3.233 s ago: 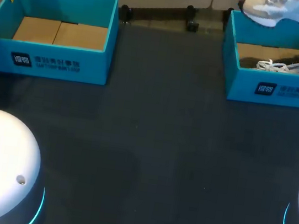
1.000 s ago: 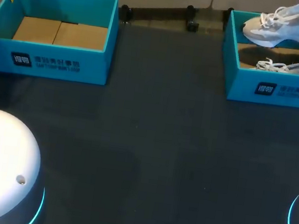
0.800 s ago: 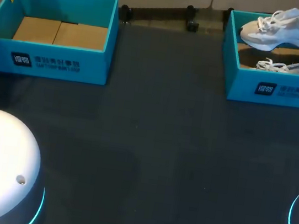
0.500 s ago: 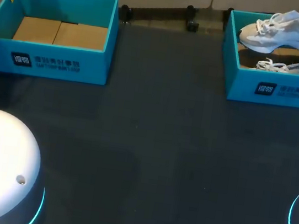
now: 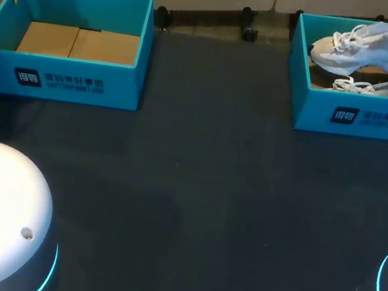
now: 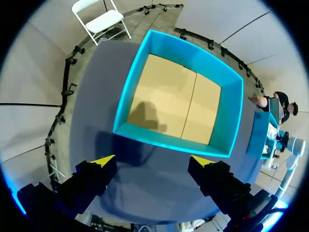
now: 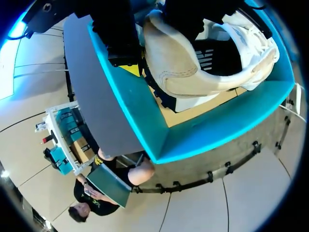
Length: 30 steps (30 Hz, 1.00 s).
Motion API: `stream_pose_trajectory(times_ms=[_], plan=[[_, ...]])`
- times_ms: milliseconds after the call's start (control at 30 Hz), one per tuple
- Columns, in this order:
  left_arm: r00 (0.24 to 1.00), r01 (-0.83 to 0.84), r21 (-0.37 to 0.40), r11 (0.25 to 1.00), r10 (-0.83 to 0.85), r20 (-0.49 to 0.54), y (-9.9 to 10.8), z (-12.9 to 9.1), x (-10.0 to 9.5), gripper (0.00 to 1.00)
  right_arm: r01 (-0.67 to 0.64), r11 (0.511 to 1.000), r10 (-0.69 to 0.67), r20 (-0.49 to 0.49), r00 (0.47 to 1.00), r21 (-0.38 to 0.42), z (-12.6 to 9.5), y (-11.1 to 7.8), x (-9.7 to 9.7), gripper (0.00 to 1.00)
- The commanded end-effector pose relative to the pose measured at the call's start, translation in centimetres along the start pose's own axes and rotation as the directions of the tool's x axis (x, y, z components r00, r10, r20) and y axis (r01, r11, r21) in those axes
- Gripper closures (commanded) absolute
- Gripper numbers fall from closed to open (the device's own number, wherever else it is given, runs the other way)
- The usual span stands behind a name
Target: Take the shoe out of the shoebox, open the shoe tongue, remove and reinsert the insole, then place the shoe into the shoebox
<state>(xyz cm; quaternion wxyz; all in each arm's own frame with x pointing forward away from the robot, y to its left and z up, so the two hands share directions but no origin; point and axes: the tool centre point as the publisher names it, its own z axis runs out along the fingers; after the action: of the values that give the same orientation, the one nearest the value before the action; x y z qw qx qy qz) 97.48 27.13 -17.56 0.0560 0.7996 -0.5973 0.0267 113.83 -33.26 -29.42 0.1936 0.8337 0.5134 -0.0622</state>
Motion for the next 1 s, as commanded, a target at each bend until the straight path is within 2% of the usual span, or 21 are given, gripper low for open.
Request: stream_pose_trajectory(times_ms=[33,433,1000], plan=[[1.000,0.000,0.004,1.000,0.000,0.001,0.2,0.0,0.0,0.00,-0.007,1.000,0.007,0.001,1.000,0.008,1.3,0.5,0.4,1.00],[1.000,0.000,0.004,1.000,0.000,0.001,0.2,0.0,0.0,0.00,-0.008,1.000,0.008,-0.004,1.000,0.016,3.6,1.2,0.8,1.00],[1.000,0.000,0.004,1.000,0.000,0.001,0.2,0.0,0.0,0.00,0.019,0.997,-0.017,-0.029,0.999,0.078,7.1,1.7,1.3,1.00]])
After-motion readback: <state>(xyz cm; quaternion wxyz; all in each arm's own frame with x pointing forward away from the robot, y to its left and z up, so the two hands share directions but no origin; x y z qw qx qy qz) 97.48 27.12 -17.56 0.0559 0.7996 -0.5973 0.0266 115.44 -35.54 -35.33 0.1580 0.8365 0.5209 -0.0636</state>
